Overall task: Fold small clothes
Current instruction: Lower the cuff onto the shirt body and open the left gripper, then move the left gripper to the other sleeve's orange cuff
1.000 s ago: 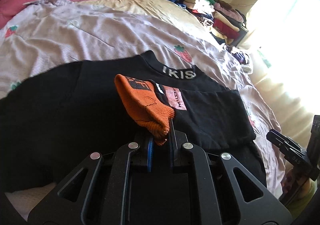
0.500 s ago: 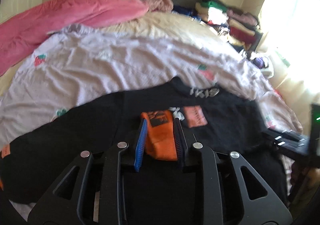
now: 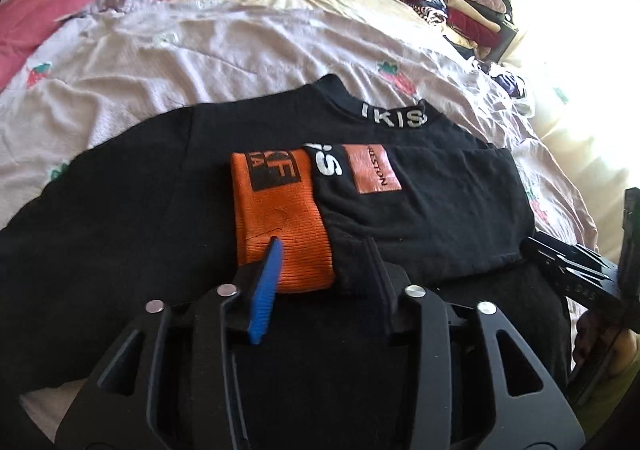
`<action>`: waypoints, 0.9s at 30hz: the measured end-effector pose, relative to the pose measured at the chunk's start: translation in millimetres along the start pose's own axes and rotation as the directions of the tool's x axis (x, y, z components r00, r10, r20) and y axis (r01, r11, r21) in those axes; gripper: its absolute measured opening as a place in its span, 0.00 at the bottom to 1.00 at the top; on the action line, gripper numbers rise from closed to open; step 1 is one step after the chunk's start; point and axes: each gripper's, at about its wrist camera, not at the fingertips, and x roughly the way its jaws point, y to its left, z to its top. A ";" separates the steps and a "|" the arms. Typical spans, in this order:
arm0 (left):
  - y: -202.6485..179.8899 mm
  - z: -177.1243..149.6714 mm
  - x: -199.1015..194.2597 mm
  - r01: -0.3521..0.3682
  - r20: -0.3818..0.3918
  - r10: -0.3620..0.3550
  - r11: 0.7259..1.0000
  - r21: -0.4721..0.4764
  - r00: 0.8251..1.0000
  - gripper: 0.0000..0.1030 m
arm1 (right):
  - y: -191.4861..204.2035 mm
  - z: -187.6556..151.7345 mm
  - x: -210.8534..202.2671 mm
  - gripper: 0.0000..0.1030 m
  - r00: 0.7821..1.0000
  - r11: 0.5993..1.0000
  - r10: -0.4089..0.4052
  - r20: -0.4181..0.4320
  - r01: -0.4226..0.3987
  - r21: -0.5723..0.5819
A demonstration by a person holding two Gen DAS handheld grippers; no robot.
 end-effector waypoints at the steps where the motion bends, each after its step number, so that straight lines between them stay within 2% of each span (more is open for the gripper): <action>1: 1.1 -1.1 -2.6 0.003 0.002 -0.003 1.000 -0.002 1.000 0.32 | 1.8 -0.2 -5.9 0.64 1.000 1.000 0.004 0.014 -0.004 0.001; 3: -1.0 -1.2 -5.9 -0.004 0.004 0.004 1.000 0.014 1.000 0.34 | 4.4 -0.4 -15.0 0.64 0.999 1.000 0.019 0.038 -0.019 -0.002; 4: -3.0 -1.6 -8.2 -0.022 0.010 0.021 0.999 0.031 1.000 0.37 | 6.3 -0.8 -18.9 0.69 0.999 1.000 0.019 0.047 -0.019 -0.005; 5: -3.6 -2.4 -11.2 -0.036 0.018 0.035 0.999 0.040 0.999 0.40 | 8.2 -1.2 -22.2 0.78 0.998 1.000 0.014 0.053 -0.014 -0.007; 8: -3.5 -5.8 -23.7 -0.059 0.047 0.057 0.997 0.048 0.997 0.49 | 14.6 -1.8 -33.2 0.81 0.997 1.000 0.023 0.080 -0.021 -0.020; 9: -2.8 -6.7 -28.7 -0.061 0.059 0.058 0.997 0.044 0.997 0.57 | 16.4 -1.8 -36.6 0.83 0.996 0.999 0.026 0.088 -0.024 -0.025; 10: -1.5 -7.3 -35.5 -0.064 0.077 0.061 0.997 0.038 0.995 0.65 | 18.7 -2.1 -42.0 0.88 0.994 0.999 0.027 0.105 -0.024 -0.029; 15: 8.8 -13.6 -68.7 -0.091 0.150 0.090 0.996 -0.003 0.984 0.80 | 27.0 -0.5 -58.3 0.93 0.988 0.999 0.020 0.151 -0.014 -0.035; 20: 16.0 -25.1 -89.3 -0.160 0.177 0.158 0.987 0.001 0.971 0.81 | 33.4 -1.2 -68.5 0.94 0.983 0.999 0.036 0.178 -0.032 -0.026; 25: 28.6 -32.0 -104.7 -0.169 0.180 0.170 0.985 -0.022 0.969 0.81 | 48.0 0.3 -73.2 0.94 0.980 0.999 0.051 0.194 -0.046 -0.029; 27: 33.0 -34.6 -110.2 -0.181 0.181 0.183 0.983 -0.029 0.966 0.87 | 53.8 2.1 -73.7 0.94 0.980 0.998 0.060 0.191 -0.054 -0.038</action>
